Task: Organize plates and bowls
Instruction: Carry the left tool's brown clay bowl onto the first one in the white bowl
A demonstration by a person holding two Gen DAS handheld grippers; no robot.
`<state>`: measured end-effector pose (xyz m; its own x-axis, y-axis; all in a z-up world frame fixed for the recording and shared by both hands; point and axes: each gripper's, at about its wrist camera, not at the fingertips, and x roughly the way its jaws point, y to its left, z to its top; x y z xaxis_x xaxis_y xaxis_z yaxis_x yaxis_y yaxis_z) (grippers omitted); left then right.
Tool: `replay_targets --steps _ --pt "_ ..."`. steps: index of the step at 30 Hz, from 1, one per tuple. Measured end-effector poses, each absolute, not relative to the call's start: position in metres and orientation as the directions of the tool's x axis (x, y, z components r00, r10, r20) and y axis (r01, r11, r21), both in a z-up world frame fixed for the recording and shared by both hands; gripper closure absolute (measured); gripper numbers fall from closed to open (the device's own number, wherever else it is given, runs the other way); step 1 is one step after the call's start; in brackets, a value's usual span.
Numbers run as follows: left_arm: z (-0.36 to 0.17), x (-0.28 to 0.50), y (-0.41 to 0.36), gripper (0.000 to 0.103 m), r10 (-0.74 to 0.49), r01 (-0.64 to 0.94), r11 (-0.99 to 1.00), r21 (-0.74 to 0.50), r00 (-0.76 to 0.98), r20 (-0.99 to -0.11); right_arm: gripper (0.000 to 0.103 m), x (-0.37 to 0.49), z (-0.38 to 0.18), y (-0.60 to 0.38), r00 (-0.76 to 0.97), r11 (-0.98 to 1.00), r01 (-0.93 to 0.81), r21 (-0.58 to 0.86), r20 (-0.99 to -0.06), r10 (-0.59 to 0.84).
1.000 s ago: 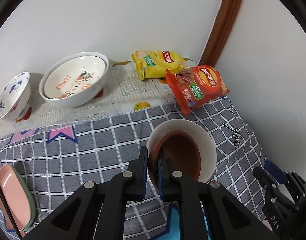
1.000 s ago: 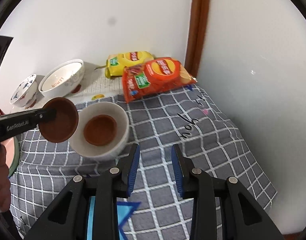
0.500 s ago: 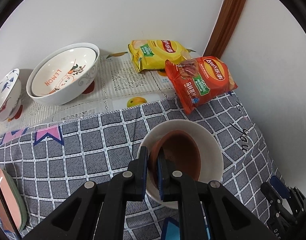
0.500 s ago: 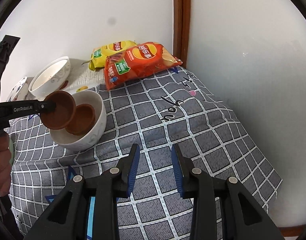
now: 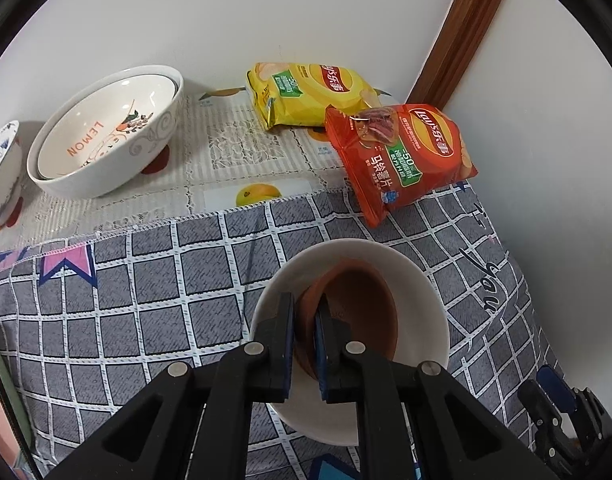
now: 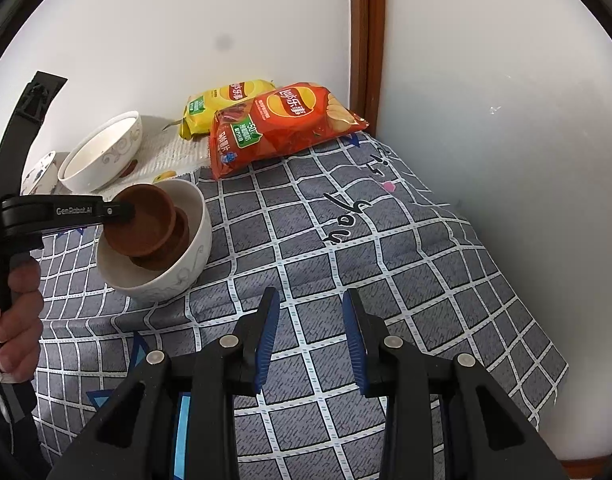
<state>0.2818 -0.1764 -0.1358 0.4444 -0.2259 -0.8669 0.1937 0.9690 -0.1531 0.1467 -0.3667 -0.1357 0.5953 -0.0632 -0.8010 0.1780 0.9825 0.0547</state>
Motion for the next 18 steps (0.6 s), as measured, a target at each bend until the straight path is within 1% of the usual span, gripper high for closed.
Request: replay_targets --steps 18 --pt "-0.147 0.284 -0.175 0.093 -0.279 0.186 0.958 -0.219 0.425 -0.861 0.071 0.145 -0.138 -0.364 0.584 0.984 0.171 0.047 -0.809 -0.062"
